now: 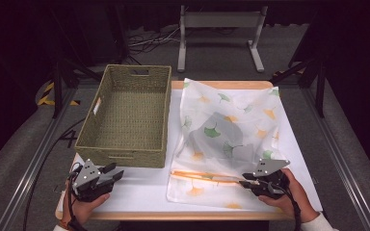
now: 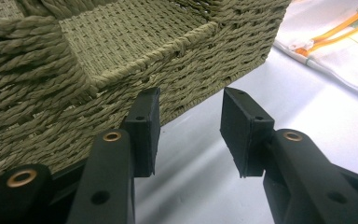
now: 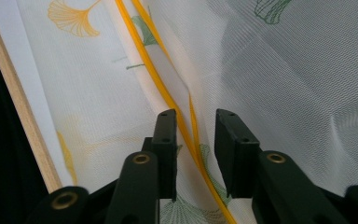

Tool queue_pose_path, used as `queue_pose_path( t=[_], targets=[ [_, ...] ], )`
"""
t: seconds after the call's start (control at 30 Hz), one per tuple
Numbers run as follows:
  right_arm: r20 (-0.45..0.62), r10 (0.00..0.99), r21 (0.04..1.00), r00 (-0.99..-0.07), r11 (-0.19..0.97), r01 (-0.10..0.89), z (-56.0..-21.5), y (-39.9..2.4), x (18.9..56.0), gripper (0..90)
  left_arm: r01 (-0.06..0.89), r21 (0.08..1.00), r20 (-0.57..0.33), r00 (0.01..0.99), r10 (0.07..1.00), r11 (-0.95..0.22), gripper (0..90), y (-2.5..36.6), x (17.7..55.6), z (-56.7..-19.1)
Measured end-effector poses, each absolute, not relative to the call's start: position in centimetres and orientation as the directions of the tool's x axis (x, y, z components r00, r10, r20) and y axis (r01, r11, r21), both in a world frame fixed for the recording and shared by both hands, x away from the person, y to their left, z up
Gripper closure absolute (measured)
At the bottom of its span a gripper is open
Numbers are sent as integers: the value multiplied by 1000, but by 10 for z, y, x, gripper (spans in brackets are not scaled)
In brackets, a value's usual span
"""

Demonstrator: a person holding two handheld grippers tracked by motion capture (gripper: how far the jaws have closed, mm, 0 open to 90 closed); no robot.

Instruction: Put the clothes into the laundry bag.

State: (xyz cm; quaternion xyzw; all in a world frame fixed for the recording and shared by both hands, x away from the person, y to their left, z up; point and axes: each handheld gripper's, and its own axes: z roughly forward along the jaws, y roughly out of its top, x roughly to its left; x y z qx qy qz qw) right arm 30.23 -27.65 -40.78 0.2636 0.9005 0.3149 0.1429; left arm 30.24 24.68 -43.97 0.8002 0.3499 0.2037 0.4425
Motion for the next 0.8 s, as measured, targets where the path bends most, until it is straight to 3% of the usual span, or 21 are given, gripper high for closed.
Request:
queue_pose_path(
  t=[0.13,0.8],
  targets=[
    [-108,571,668,-814,648,365,-403,-278,299,594,380,849,22,668,744,-367,547,247,303,-440],
    [-253,656,752,-711,596,283,-376,-297,295,474,394,858,6,635,773,-330,412,251,304,-439]
  ],
)
